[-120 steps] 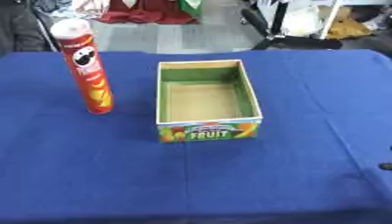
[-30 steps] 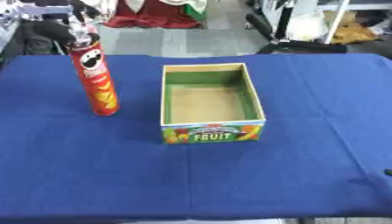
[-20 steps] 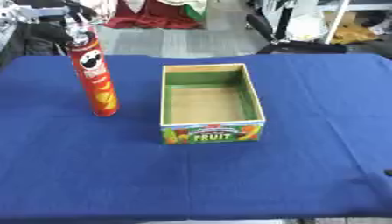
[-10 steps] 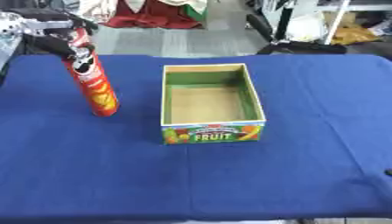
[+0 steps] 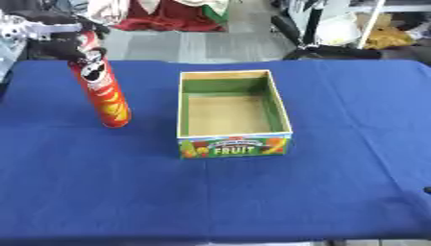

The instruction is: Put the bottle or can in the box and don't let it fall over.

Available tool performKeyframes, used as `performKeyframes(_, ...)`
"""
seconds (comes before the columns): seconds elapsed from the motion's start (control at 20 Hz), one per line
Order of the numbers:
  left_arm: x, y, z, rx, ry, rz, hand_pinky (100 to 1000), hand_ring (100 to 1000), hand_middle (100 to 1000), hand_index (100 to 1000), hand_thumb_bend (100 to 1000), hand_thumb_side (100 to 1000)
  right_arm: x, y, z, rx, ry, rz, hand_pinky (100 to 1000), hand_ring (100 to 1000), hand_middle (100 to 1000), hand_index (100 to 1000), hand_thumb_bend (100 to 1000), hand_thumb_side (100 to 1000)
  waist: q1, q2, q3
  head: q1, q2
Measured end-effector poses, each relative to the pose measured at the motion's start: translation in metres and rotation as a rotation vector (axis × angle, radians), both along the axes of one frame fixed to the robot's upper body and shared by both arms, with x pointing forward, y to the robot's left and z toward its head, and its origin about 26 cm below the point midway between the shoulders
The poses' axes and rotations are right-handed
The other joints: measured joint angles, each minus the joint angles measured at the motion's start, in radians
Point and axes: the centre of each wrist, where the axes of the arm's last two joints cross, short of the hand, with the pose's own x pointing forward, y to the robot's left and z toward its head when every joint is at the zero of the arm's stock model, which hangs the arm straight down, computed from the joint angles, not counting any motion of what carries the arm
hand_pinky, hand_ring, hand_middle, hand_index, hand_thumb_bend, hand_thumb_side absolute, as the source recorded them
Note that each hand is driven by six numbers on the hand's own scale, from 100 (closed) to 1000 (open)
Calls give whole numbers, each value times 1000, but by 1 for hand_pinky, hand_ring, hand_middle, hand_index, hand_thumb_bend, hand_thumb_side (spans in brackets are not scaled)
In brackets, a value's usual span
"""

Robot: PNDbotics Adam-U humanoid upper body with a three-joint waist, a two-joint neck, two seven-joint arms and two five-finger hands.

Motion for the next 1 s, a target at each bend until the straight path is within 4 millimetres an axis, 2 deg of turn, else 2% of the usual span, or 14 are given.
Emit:
performKeyframes(0.1,0,0,0,-2,0,-1,682,808,850,1000,100,768,0,0,0,0,0,0,1000,618,824,1000,100,726,0,0,0,0,0)
performKeyframes(0.3,0,0,1,0,2,-6,618,762,819,1000,100,639,0,0,0,0,1,-1,1000,618,824,1000,100,726,0,0,-1,0,0)
performKeyframes(0.4,0,-1,1,1,3,-10,543,696,762,991,100,534,0,0,0,0,1,-1,1000,618,824,1000,100,726,1,0,-2,0,0)
performKeyframes(0.5,0,-1,2,2,1,-15,461,605,672,914,100,423,0,0,0,0,1,-1,1000,618,824,1000,100,726,2,0,-3,-1,0)
performKeyframes(0.55,0,-2,2,2,-3,-19,461,605,672,914,100,423,0,0,0,1,2,-1,1000,618,824,1000,100,726,2,0,-4,-1,0)
performKeyframes(0.6,0,-2,3,2,-6,-21,342,508,572,850,100,271,0,0,0,1,2,-2,1000,618,823,1000,100,727,2,0,-4,-2,0)
performKeyframes(0.7,1,-4,3,0,-13,-23,214,420,491,801,100,246,0,0,0,1,3,-2,1000,618,823,1000,100,727,2,0,-4,-3,0)
performKeyframes(0.75,1,-5,3,-3,-20,-23,121,357,438,769,100,245,0,0,0,1,3,-2,1000,618,823,1000,100,727,2,0,-4,-3,0)
performKeyframes(1.0,3,-9,1,-28,-63,-15,100,184,269,672,100,250,0,0,0,1,3,-2,1000,618,823,1000,100,728,0,0,-4,-3,0)
